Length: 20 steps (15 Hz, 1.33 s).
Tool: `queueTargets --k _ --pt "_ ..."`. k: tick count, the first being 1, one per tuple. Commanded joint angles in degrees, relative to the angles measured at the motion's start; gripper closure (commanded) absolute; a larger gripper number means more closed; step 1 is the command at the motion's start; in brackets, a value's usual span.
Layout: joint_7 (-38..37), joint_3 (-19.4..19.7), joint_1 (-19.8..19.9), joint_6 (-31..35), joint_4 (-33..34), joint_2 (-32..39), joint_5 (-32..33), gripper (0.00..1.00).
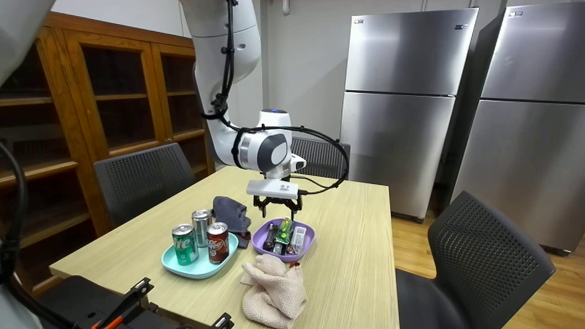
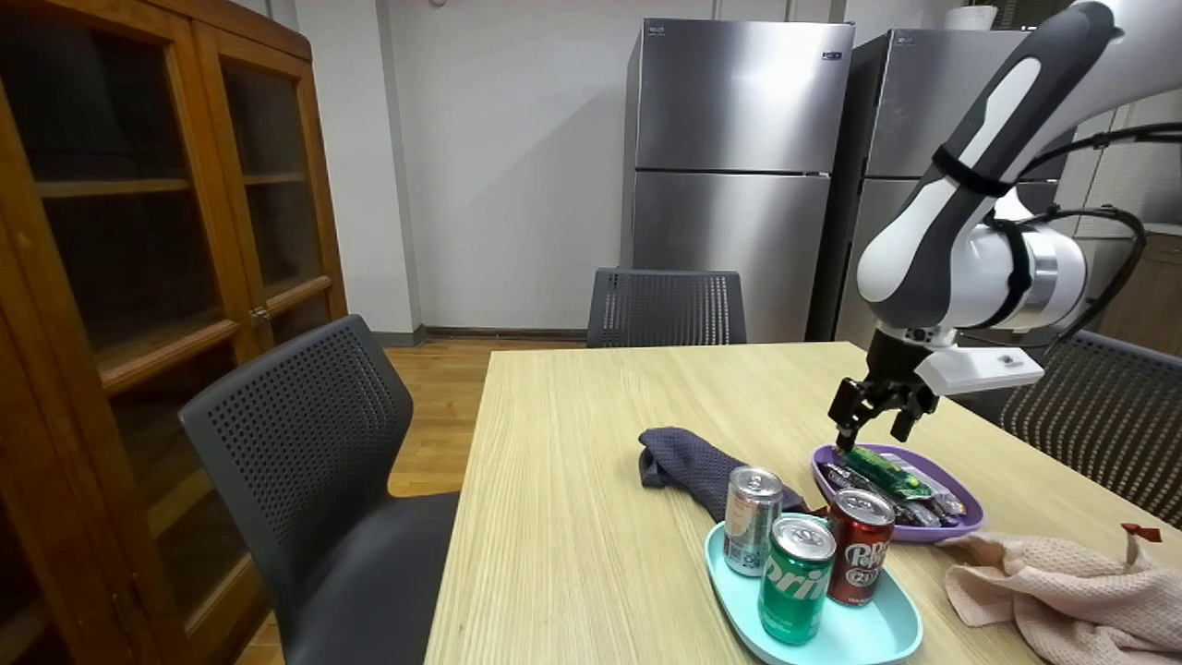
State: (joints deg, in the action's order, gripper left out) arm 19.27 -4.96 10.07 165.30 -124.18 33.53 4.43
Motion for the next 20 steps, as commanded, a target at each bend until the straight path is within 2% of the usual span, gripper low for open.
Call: queueTargets --k 1,4,11,14,20 --pt "-1.1 -4.3 3.3 3.3 -8.5 -7.4 -4.6 0.00" --pt "-2.6 -7.1 4.8 4.5 -13.9 -11.3 -9.9 0.00" --pt "-4.8 -9.0 3.0 6.5 -26.6 -22.6 -15.4 0.00" --pt "-3.0 -11.0 3.3 4.8 -30.2 -27.6 -18.9 0.00" --pt "-0.3 -7.5 -2.4 -2.4 -33.3 -35.0 -24.0 0.00"
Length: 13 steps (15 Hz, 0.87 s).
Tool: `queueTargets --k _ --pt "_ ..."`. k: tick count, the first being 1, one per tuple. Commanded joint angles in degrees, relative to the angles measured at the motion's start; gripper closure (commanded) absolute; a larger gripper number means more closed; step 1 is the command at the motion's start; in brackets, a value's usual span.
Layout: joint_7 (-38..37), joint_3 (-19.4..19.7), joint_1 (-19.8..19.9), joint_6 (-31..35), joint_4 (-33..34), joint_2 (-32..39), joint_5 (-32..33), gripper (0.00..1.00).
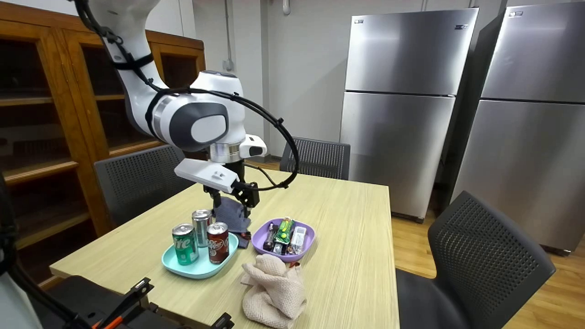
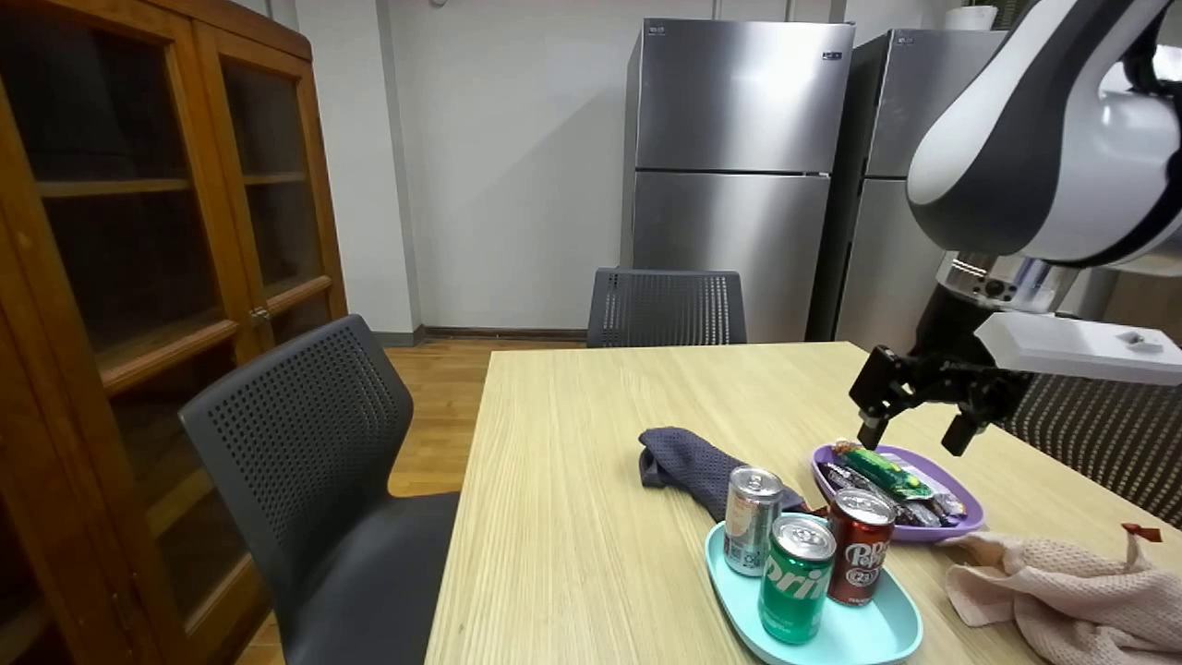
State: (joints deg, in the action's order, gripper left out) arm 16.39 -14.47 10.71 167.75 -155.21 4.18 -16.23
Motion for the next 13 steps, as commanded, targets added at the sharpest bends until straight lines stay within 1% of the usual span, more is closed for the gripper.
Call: queueTargets --k 1,2,4,7,8,13 --pt "3.2 3.2 -4.1 -6.4 -2.6 -7.1 -4.0 0.00" --pt "3.0 4.5 -5.3 -7.5 -2.6 -7.8 -3.8 0.00" --pt "1.0 7.1 -7.1 -9.0 -2.9 -9.0 -0.8 0.00" --pt "0.5 9.8 -9.2 -10.5 -2.9 -10.2 1.2 0.00" --pt "0.6 10.3 -9.9 -8.2 -1.6 -7.0 0.0 0.00" --pt "0.6 11.2 -10.5 -8.8 -1.8 -7.7 0.6 0.00"
